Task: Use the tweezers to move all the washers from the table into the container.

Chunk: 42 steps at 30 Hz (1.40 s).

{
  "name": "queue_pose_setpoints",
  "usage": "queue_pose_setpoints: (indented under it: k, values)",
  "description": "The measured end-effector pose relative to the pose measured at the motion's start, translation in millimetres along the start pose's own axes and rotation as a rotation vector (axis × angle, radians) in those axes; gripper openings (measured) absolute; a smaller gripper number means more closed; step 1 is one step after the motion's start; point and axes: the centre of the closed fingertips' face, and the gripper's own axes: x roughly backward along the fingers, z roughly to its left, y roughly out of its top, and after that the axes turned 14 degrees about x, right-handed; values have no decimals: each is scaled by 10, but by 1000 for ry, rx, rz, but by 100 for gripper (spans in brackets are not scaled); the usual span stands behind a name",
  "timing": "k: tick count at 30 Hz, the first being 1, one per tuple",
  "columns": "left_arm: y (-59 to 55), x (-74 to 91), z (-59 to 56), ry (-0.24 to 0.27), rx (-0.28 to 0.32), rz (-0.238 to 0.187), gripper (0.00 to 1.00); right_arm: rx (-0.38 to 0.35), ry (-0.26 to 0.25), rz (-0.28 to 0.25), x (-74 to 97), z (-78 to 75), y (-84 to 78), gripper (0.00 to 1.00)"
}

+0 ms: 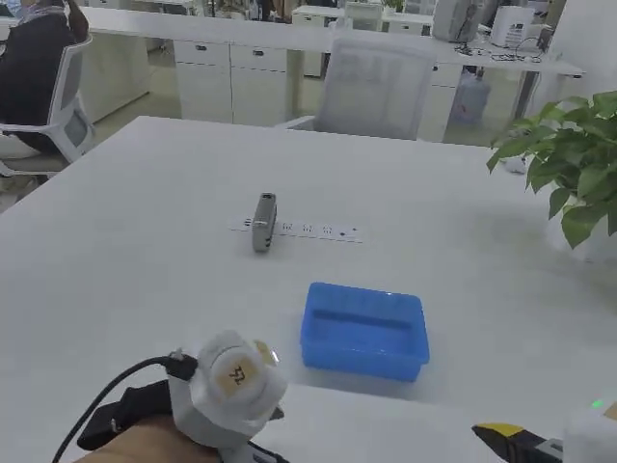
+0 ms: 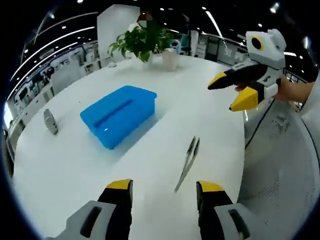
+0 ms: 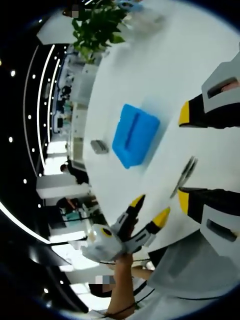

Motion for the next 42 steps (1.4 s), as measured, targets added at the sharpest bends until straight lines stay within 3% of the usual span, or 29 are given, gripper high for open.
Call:
queue_pose_setpoints:
  k: [6,10,14,19,22,24,34,42]
  values:
    - [46,441,170,136,137,-144,85,-53,-54,-33,92,-139,11,55]
    - [37,752,298,251,205,-250,98,-60,-103,-45,155,-239,8,62]
    - [-58,1045,434,360,279,-308,99,-64,-155,-52,211,-324,-8,70]
    - [-122,1322,497,434,349,-370,99,-69,-198,-60,284,-446,-10,75]
    - [-162,1410,517,477,354,-368,99,-74,-208,-57,295,-489,-32,75]
    - [-149,1468,538,509,346,-388,99,-74,-213,-54,300,-510,-53,74]
    - [-195,1469,515,521,379,-382,99,-94,-222,-45,320,-490,-99,73]
    - [-212,1501,518,541,373,-384,99,-104,-228,-47,339,-503,-103,73]
